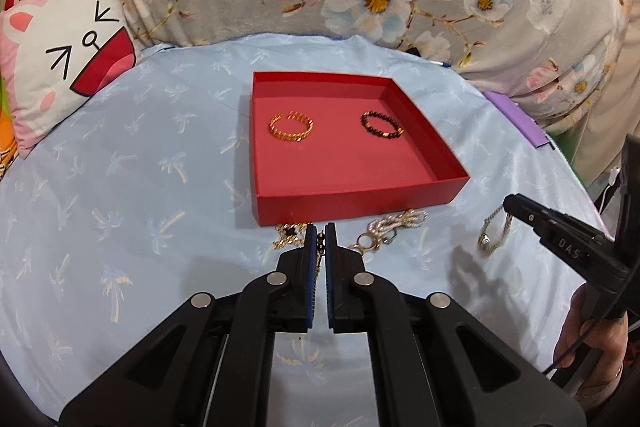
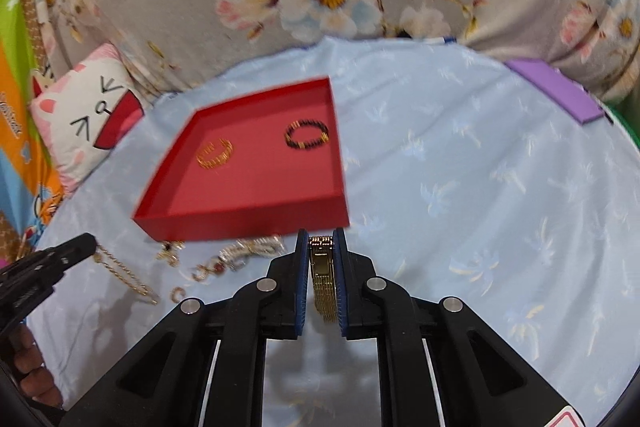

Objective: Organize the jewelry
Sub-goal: 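Carry the chain with the left gripper while the right gripper carries the watch over the red box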

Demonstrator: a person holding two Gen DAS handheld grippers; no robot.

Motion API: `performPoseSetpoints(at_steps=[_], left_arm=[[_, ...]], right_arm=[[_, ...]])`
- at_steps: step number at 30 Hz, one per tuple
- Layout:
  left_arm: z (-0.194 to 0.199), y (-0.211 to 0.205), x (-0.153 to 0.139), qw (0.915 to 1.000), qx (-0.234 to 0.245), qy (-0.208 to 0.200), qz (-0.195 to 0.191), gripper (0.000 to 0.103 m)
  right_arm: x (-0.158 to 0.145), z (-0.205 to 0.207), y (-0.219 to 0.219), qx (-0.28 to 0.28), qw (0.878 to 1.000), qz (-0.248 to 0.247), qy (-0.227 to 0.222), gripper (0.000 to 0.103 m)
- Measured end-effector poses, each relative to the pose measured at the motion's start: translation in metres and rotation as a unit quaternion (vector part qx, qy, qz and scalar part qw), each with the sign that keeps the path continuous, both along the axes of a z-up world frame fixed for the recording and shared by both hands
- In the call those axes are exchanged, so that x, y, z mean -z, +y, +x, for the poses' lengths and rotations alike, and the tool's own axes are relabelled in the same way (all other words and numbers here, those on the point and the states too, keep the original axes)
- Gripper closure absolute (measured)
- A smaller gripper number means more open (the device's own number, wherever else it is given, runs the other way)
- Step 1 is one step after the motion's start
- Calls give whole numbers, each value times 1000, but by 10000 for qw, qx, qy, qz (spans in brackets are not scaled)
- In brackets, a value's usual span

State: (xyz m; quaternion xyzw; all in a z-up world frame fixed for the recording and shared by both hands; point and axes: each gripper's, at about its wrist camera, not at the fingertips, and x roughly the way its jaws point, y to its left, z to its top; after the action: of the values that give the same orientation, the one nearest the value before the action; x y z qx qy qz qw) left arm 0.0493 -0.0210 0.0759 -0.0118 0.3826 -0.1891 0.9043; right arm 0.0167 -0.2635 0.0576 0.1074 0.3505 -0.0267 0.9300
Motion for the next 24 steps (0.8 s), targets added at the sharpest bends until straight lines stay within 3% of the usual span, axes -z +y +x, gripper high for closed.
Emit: performPoseSetpoints(at_steps=[6, 12, 17, 24], left_arm=[[19, -9, -38, 9993, 188, -326, -73, 100], [60, -23, -57, 9984, 284, -439, -204, 100], [97, -41, -38, 9983, 473, -81, -324, 100], [126, -57, 8, 9977, 475, 472, -127, 100]], right_arm=[[-44, 16, 5, -427, 9980, 61, -457, 92], [-51, 62, 12, -665, 9966, 139, -465, 92], [-32, 103, 12, -736, 9969, 233, -167, 92], [4, 133, 14, -840, 9959, 212, 258, 92]])
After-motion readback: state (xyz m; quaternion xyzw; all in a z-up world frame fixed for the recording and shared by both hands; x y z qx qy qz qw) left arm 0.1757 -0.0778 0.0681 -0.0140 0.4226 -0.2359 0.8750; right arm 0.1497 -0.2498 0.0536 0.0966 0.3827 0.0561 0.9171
